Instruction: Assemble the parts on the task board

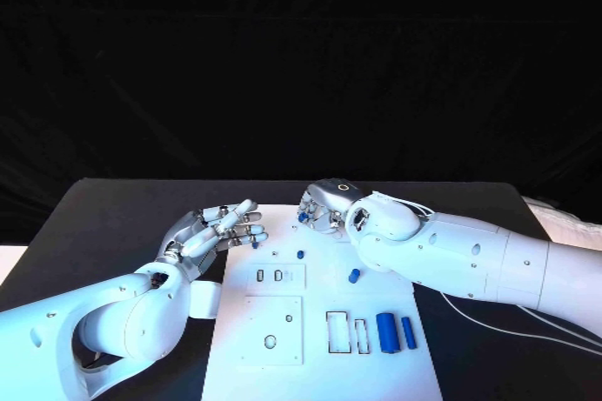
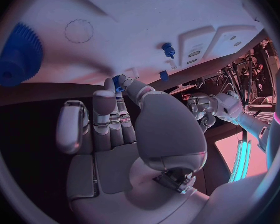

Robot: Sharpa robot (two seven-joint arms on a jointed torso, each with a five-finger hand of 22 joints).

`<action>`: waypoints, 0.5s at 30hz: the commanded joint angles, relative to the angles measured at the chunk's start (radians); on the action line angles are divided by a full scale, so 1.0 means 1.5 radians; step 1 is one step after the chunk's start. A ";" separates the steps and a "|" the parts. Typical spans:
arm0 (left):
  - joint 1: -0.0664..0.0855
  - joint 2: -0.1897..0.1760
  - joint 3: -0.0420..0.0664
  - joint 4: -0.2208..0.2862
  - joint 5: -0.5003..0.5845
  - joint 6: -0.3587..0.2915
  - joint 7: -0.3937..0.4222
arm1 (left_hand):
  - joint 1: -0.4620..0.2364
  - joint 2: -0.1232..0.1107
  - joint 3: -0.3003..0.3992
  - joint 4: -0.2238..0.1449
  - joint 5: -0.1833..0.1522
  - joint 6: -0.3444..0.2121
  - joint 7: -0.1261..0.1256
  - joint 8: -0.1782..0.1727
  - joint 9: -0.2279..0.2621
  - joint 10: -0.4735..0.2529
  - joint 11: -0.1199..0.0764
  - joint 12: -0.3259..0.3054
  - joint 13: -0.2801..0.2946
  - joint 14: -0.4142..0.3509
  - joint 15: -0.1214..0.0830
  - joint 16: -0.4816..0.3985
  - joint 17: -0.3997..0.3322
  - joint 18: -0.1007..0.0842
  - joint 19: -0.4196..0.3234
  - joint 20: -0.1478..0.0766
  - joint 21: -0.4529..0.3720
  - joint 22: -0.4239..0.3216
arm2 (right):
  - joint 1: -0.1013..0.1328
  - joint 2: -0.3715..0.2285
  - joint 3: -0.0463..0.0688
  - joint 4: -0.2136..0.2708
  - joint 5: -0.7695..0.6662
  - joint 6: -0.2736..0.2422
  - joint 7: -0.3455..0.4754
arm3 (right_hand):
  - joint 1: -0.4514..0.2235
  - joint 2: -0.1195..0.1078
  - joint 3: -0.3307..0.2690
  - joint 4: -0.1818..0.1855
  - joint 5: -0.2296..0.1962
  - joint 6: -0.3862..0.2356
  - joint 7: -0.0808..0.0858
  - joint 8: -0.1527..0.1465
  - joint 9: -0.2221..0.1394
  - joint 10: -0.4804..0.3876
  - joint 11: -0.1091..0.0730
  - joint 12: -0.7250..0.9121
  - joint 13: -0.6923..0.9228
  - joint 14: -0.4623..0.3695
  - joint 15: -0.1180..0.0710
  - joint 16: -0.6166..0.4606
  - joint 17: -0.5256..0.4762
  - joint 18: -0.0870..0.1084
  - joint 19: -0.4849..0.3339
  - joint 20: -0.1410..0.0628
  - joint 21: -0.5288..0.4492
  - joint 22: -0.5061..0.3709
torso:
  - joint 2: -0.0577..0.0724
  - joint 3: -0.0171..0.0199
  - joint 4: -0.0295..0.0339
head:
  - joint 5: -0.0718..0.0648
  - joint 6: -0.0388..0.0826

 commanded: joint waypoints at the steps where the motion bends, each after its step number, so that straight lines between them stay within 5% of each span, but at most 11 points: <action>1: 0.001 0.000 0.001 0.003 0.001 0.016 0.001 | 0.004 0.005 0.002 -0.004 -0.002 0.000 0.003 -0.002 -0.001 0.001 0.004 -0.003 -0.001 0.000 0.006 -0.005 0.001 0.007 0.005 0.001 -0.002 -0.001 | -0.002 0.005 0.000 -0.007 -0.030 -0.003 -0.014 | -0.002 0.003 0.000 0.005 0.001 0.003 0.001 0.003 0.017 0.001 0.003 -0.003 -0.001 0.015 -0.002 0.004 0.001 -0.007 0.002 -0.001 0.003 0.001 | 0.000 -0.0001 -0.0008 | 0.002 -0.001; 15: 0.001 -0.002 0.001 0.000 0.001 0.016 0.000 | 0.004 0.005 0.001 -0.005 -0.002 0.000 0.003 -0.003 0.000 0.001 0.004 -0.003 -0.001 -0.001 0.006 -0.006 0.001 0.007 0.005 0.001 -0.003 -0.001 | -0.002 0.000 0.001 0.002 -0.043 -0.017 -0.026 | -0.002 0.002 0.000 0.006 0.002 0.004 0.002 0.003 0.018 0.002 0.003 -0.003 -0.001 0.014 -0.002 0.003 -0.002 -0.007 0.001 -0.001 0.003 0.000 | 0.001 0.0003 -0.0004 | 0.004 -0.004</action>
